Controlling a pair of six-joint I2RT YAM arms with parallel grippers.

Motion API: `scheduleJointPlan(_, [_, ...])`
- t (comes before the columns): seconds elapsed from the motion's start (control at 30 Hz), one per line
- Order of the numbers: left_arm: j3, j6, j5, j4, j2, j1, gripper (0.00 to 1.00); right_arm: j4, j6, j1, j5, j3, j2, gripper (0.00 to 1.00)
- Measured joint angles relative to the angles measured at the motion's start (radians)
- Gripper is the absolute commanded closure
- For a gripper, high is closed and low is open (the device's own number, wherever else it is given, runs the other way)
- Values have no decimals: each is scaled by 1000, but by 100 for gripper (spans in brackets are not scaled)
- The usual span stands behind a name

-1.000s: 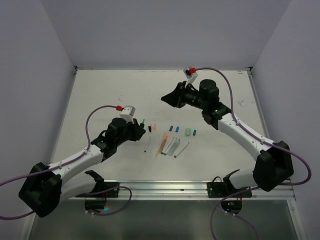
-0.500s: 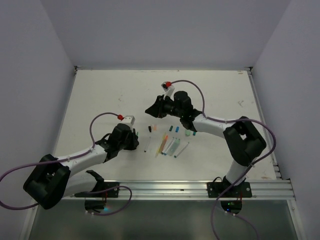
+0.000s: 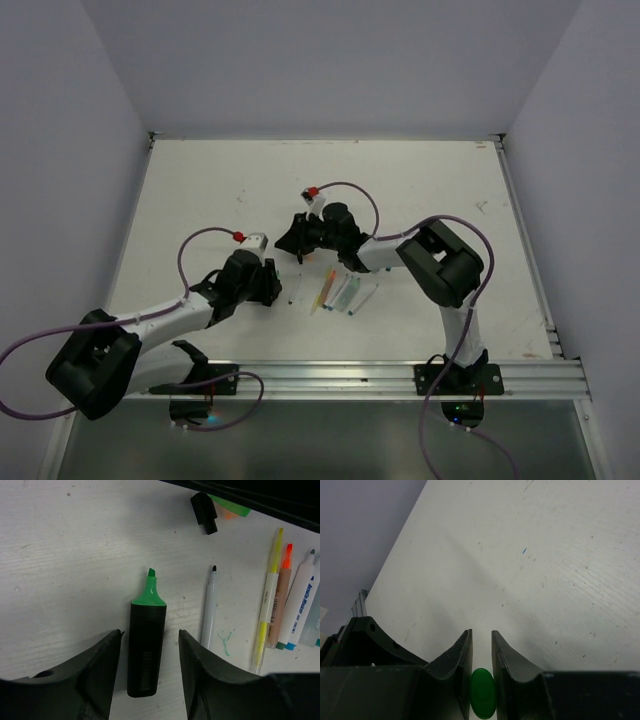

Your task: Open the pen caps

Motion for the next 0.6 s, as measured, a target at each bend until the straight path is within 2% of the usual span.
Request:
scheduleJointPlan(0.1, [0,-4,-21,-26,-26,1,34,27,0,5,1,17,37,100])
scheduleJointPlan(0.17, [0,-7,-40,-58,-61,1,30,41,1,12,1,26,59,100])
scheduleJointPlan(0.2, [0,-13,-50,-75,-83,1,26,48,1,17,1,31,70,98])
scheduleJointPlan(0.5, [95,-37,-181,-286,-303,2,12,95,7,61,2,47,155,80])
scheduleJointPlan(0.6, [145,-37,-223,-333,-355,2,9,104,8,62,5,43,163,69])
